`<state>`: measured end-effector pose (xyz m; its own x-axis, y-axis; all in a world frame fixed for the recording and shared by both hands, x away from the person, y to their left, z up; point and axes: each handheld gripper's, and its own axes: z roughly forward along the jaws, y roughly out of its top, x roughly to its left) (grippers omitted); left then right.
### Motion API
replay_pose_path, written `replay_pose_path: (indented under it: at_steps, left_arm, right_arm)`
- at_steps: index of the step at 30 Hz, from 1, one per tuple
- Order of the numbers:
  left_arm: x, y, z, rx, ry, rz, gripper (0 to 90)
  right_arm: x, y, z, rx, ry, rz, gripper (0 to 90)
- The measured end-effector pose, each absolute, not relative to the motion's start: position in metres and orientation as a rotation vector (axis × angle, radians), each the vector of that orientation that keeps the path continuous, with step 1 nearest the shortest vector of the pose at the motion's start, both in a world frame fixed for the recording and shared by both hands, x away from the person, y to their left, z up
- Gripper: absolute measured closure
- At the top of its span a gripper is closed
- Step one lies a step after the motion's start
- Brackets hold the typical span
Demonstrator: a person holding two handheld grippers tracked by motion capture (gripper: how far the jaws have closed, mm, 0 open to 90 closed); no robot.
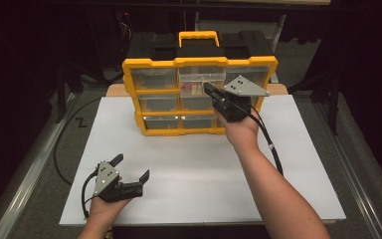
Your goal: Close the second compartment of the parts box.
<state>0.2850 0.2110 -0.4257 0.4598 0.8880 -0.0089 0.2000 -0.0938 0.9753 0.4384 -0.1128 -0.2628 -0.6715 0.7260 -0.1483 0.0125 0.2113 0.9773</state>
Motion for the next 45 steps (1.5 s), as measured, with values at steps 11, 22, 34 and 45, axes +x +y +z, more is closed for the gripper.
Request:
replay_pose_path:
  at_steps: [11, 22, 34, 45]
  left_arm:
    - [0.285, 0.212, -0.426, 1.577, 0.979, 0.761, 0.3]
    - [0.286, 0.208, -0.427, 1.591, 0.972, 0.750, 0.3]
    - [0.286, 0.208, -0.427, 1.596, 0.964, 0.750, 0.3]
    - [0.286, 0.208, -0.427, 1.605, 0.965, 0.753, 0.3]
  right_arm:
    - [0.452, -0.106, -0.255, 0.698, 1.879, 1.468, 90.0]
    - [0.466, -0.099, -0.249, 0.723, 1.874, 1.421, 90.0]
    - [0.466, -0.095, -0.245, 0.722, 1.877, 1.399, 90.0]
    - [0.444, -0.100, -0.249, 0.708, 1.944, 1.478, 63.9]
